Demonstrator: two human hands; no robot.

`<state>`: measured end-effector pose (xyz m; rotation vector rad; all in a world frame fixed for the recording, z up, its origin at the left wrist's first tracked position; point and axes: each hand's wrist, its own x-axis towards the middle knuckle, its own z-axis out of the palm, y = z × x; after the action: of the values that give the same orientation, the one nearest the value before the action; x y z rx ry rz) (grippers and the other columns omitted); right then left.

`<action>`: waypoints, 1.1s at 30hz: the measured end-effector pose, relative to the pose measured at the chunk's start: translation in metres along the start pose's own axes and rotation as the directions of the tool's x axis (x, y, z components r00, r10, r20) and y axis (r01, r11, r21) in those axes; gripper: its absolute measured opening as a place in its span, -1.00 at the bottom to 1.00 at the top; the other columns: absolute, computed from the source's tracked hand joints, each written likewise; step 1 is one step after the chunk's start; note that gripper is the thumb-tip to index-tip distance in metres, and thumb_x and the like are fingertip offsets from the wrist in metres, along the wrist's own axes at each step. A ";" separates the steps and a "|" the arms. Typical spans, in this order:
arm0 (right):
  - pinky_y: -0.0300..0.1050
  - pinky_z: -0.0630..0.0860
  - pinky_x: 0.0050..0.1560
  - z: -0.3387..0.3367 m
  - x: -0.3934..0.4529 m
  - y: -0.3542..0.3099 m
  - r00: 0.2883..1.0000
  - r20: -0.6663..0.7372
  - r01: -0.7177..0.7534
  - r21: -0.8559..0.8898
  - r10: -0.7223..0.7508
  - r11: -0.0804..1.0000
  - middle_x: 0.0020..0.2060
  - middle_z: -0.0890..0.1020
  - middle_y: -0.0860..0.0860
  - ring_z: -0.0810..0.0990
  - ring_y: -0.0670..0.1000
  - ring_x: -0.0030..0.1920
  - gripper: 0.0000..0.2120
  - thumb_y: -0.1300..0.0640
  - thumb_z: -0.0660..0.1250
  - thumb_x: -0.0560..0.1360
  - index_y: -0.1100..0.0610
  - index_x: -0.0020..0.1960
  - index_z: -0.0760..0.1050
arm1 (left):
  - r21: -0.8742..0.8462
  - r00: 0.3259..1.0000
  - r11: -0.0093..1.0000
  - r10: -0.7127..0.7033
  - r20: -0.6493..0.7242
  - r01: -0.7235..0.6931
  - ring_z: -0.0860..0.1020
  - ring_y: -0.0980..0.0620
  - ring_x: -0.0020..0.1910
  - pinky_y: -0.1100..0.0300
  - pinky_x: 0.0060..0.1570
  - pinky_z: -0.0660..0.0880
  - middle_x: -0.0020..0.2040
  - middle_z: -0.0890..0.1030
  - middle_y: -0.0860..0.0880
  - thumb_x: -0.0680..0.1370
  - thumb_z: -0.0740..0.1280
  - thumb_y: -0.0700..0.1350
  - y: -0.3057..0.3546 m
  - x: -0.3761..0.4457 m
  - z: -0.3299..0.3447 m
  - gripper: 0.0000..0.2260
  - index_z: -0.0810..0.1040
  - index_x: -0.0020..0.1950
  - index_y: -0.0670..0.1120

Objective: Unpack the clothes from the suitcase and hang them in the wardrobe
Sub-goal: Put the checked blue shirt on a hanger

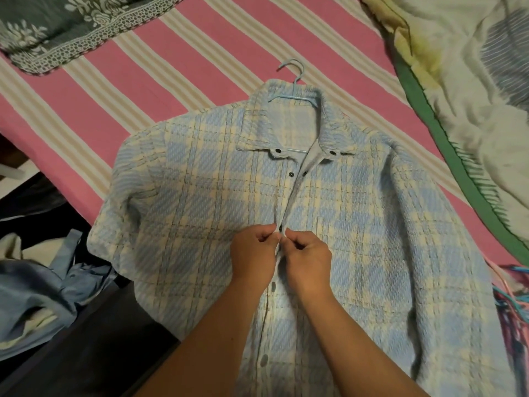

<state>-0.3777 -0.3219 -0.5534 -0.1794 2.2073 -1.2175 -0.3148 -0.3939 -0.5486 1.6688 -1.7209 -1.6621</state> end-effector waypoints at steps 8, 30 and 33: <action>-0.26 0.54 -0.22 0.002 0.003 0.011 0.985 0.036 0.170 -0.146 -0.166 0.975 -0.25 0.59 -0.08 0.59 -0.12 -0.23 -0.81 0.29 0.38 0.55 0.14 -0.19 0.69 | -0.039 0.999 0.999 -0.028 0.031 0.029 0.63 0.17 0.00 0.34 0.03 0.54 0.03 0.67 0.04 0.57 0.42 -0.24 -0.004 0.000 -0.002 -0.83 0.68 0.12 -0.05; 0.19 0.42 0.28 -0.080 0.141 -0.093 0.652 0.508 0.727 -0.628 -0.563 0.276 0.36 0.44 0.11 0.40 0.21 0.33 -0.60 0.14 0.40 0.47 -0.15 0.27 0.51 | 0.650 0.540 0.042 0.598 0.592 -0.759 0.56 -0.25 0.21 -0.14 0.15 0.49 0.21 0.61 -0.17 0.22 0.66 -0.01 0.115 0.128 -0.004 -0.38 0.63 0.24 -0.10; 0.26 0.28 0.39 -0.082 0.174 -0.087 0.439 0.743 0.866 -0.500 -0.505 0.017 0.37 0.51 0.02 0.32 0.25 0.43 -0.69 0.08 0.50 0.40 -0.12 0.12 0.68 | 0.597 0.489 -0.217 0.396 0.777 -0.773 0.58 -0.17 0.11 -0.18 0.29 0.39 -0.02 0.64 -0.06 0.32 0.61 -0.01 0.132 0.157 -0.006 -0.69 0.63 -0.02 -0.03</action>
<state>-0.5790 -0.3799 -0.5279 -2.0527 2.1068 -0.1269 -0.4330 -0.5593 -0.5230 0.1494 -3.3346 -0.0575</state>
